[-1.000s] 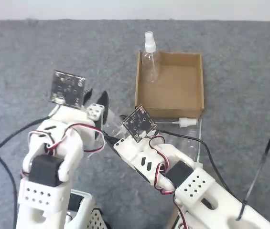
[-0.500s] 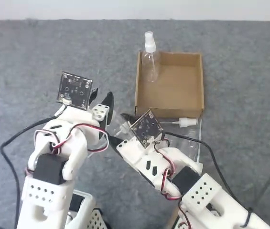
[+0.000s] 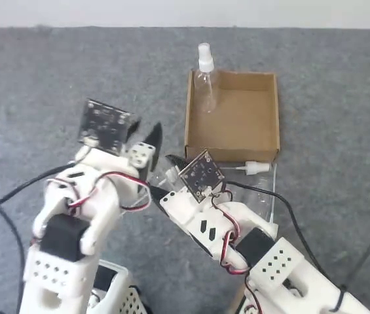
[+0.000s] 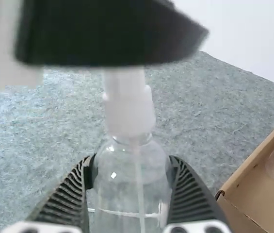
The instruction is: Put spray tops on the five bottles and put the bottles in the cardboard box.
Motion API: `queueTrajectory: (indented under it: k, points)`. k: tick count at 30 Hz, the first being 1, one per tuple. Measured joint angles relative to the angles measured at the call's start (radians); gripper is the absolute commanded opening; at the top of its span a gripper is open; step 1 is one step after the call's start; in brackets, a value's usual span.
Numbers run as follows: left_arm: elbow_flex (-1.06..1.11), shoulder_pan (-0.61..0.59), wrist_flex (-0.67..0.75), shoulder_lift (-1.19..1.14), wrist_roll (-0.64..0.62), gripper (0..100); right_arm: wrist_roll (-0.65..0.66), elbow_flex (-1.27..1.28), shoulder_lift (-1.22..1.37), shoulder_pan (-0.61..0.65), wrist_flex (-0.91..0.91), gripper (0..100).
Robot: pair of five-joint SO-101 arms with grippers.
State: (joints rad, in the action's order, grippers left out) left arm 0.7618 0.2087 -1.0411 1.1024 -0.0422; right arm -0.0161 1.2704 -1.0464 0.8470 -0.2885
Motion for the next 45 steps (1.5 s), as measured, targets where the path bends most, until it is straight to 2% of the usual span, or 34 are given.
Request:
queueTrajectory:
  k: [8,13,18,26,31,37,45]
  points:
    - [-0.19,-0.064,-0.114,0.002,0.003,20,0.0,-0.002,-0.006,0.003,0.0,0.6]
    - [-0.193,-0.063,-0.137,0.035,0.003,20,0.0,-0.002,-0.006,-0.034,0.0,0.6]
    - [-0.054,-0.066,-0.137,0.186,0.003,20,0.006,-0.046,-0.006,-0.172,-0.055,0.6]
    - [0.305,-0.057,-0.037,0.353,0.003,20,0.02,-0.374,0.146,-0.284,-0.172,0.6]
    - [0.457,-0.018,0.066,0.356,0.031,26,0.021,-0.577,0.374,-0.29,-0.218,0.6]
    - [0.499,-0.012,0.084,0.356,0.011,29,0.021,-0.79,0.598,-0.29,-0.31,0.6]
    - [0.559,-0.012,0.173,0.356,0.008,29,0.021,-0.902,0.635,-0.184,-0.505,0.6]
